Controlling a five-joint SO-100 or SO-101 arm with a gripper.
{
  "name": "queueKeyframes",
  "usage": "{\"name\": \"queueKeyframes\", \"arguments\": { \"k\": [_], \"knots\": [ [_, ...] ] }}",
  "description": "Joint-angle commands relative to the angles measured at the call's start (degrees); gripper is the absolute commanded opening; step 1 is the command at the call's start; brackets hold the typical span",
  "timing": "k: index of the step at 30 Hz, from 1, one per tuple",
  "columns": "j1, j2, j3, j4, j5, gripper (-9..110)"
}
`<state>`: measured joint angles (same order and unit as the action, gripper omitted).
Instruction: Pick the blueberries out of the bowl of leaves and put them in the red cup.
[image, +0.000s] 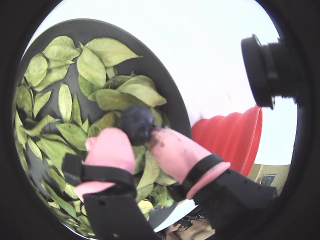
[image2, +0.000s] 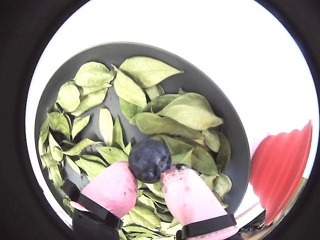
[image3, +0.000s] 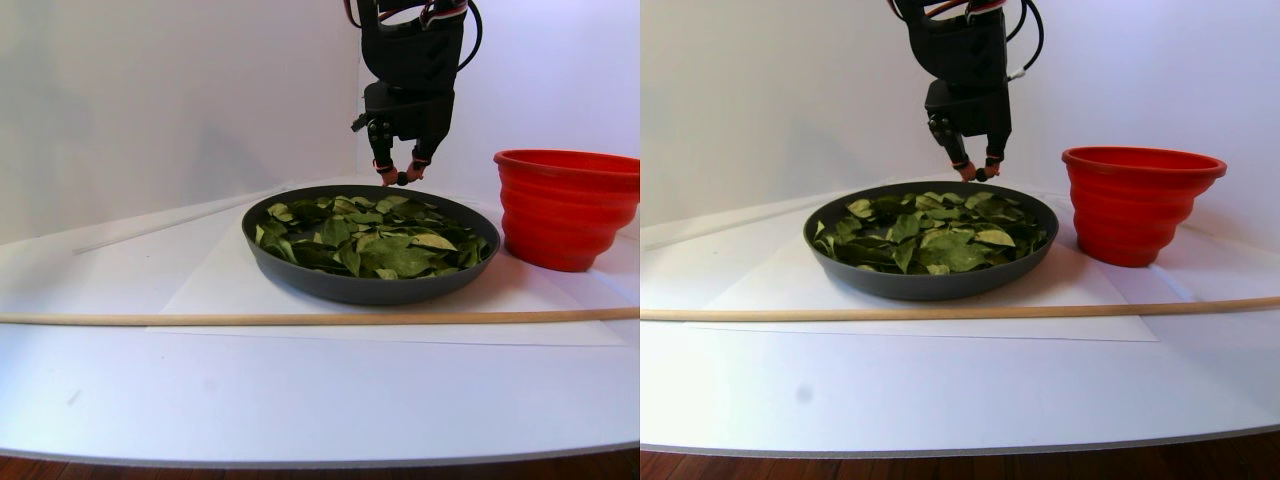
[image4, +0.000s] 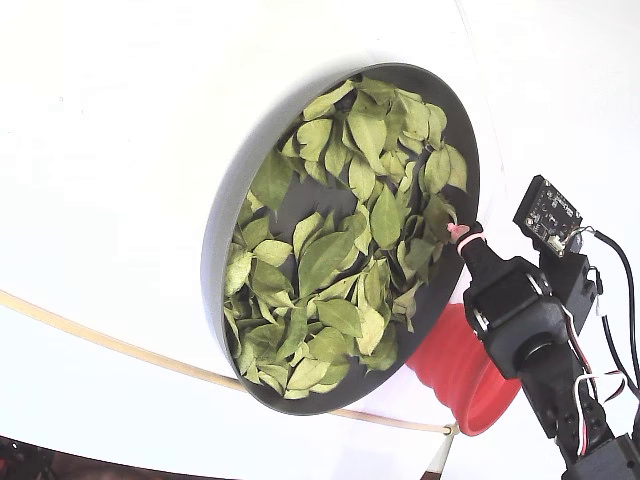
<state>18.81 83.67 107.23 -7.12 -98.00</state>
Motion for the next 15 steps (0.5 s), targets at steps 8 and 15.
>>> {"name": "queueKeyframes", "arguments": {
  "k": [8,15],
  "knots": [
    [2.9,9.8,0.4,2.9,-0.4,8],
    [4.0,11.9,1.9,4.7,-1.1,8]
  ]
}}
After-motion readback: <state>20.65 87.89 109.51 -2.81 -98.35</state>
